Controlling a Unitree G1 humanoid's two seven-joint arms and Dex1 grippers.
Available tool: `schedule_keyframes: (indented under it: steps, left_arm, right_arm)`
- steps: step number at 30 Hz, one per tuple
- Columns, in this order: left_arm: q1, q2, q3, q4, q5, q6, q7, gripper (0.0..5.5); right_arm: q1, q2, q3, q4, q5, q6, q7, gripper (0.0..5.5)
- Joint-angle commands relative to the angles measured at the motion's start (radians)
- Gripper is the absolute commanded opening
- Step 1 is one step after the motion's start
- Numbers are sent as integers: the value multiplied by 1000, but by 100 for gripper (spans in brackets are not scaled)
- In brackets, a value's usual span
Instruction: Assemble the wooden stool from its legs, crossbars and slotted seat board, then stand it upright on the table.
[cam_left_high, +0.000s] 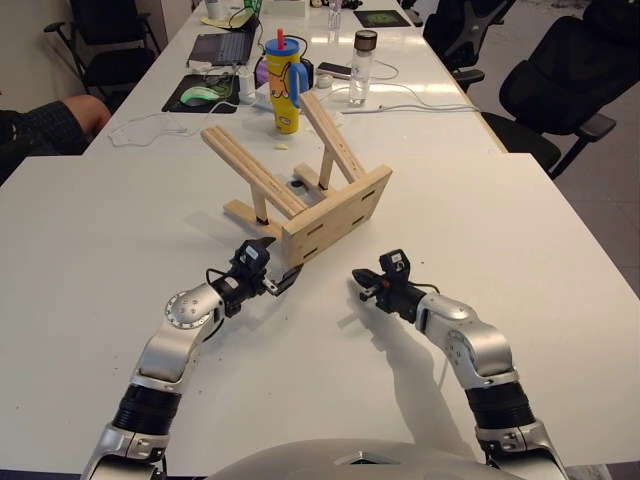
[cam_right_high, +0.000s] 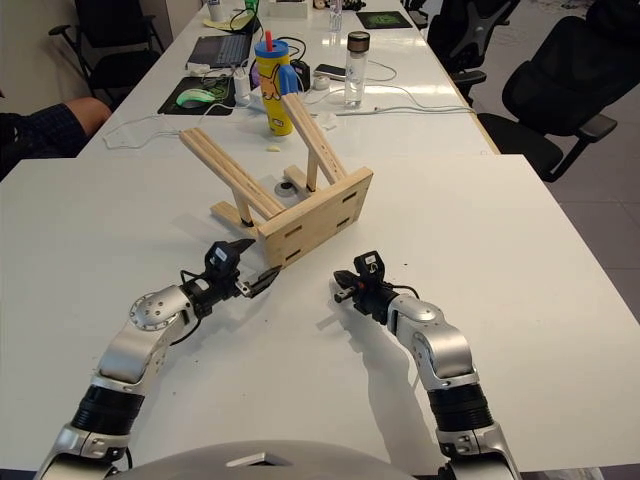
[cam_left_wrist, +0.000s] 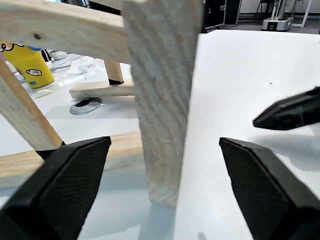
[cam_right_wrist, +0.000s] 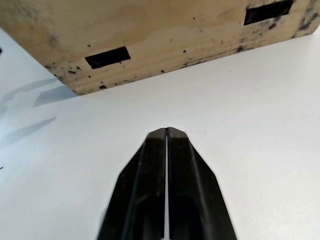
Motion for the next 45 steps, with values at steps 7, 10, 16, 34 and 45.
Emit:
schedule_keyframes:
  steps: [7,10,16,34,45]
  left_arm:
    - [-43,-33,-15,10,-14,34,-36,244]
    - [-54,-25,-10,13,-23,52,-56,192]
    - [-90,-42,-5,8,-61,123,-81,133]
    - [-775,-186,834,251,-1231,275,792,131]
    - [-667,-171,910,390,-1145,213,830,188]
  right_arm:
    - [-14,5,2,31,-18,-25,-3,0]
    - [-9,10,2,32,-20,-28,-9,0]
    - [9,24,4,37,-26,-33,-18,0]
    - [52,74,4,118,-31,45,-61,0]
    - [-14,56,67,181,-99,133,-103,0]
